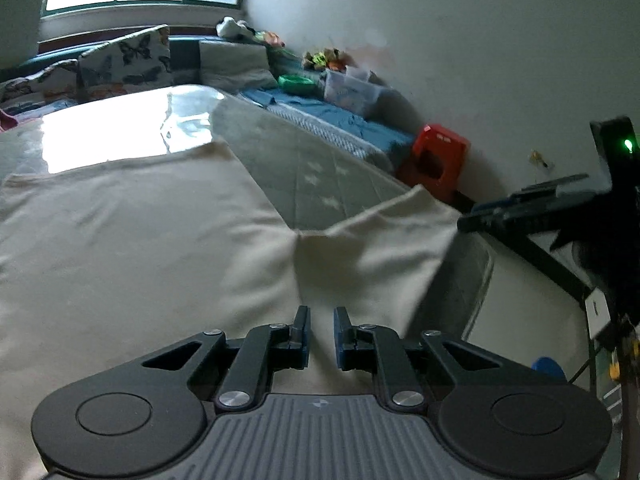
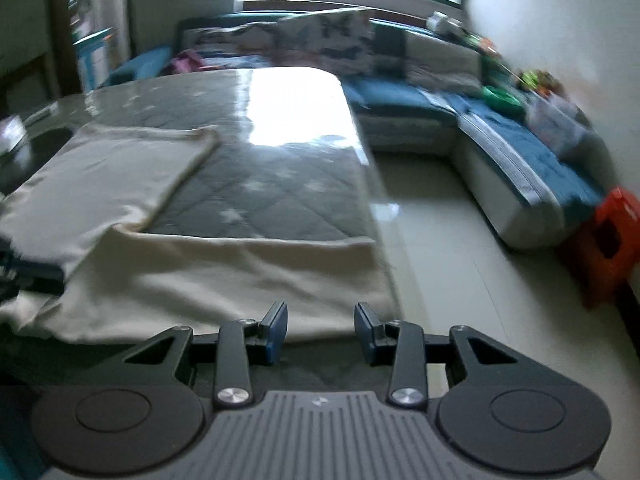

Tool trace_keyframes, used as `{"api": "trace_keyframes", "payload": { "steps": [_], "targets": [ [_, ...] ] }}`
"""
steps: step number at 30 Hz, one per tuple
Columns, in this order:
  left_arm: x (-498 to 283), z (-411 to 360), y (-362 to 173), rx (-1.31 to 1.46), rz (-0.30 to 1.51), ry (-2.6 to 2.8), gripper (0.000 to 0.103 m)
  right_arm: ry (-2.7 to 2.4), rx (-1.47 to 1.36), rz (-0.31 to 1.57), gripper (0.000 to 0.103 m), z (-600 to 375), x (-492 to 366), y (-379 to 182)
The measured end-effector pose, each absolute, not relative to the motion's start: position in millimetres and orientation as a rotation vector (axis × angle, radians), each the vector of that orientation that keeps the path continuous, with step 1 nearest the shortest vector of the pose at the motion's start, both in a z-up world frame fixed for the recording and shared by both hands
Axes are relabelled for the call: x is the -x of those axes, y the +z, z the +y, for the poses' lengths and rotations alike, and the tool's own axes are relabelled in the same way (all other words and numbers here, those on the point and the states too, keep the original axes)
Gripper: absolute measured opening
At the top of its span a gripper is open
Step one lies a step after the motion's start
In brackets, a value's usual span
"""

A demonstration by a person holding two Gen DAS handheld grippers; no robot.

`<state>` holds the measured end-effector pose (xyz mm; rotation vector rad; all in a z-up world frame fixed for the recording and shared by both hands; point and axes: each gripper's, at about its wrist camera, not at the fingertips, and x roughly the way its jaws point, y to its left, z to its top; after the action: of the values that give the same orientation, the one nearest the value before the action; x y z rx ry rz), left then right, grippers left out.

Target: Fold clothes

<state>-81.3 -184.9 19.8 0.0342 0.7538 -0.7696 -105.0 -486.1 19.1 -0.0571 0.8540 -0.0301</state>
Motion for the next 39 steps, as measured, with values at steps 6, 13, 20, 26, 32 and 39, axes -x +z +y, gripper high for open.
{"api": "trace_keyframes", "payload": {
  "steps": [6,13,20,26,32,39],
  "targets": [
    [92,-191,17,-0.073,0.758,-0.796,0.014,-0.127,-0.071,0.793,0.037,-511,112,5],
    [89,-192,23,-0.065,0.753,-0.781,0.014,-0.177,-0.154,0.759,0.037,-523,106,-11],
    [73,-190,33,-0.047,0.723,-0.731,0.014,-0.212,-0.178,0.705,0.016,-524,109,-18],
    [55,-197,31,-0.036,0.712,-0.706,0.024,-0.212,-0.186,0.639,0.004,-526,123,-3],
    [40,-212,21,-0.012,0.731,-0.717,0.024,-0.222,-0.211,0.604,0.004,-529,137,6],
    [41,-217,15,0.001,0.716,-0.76,0.038,-0.21,-0.206,0.57,0.004,-523,141,26]
  ]
}}
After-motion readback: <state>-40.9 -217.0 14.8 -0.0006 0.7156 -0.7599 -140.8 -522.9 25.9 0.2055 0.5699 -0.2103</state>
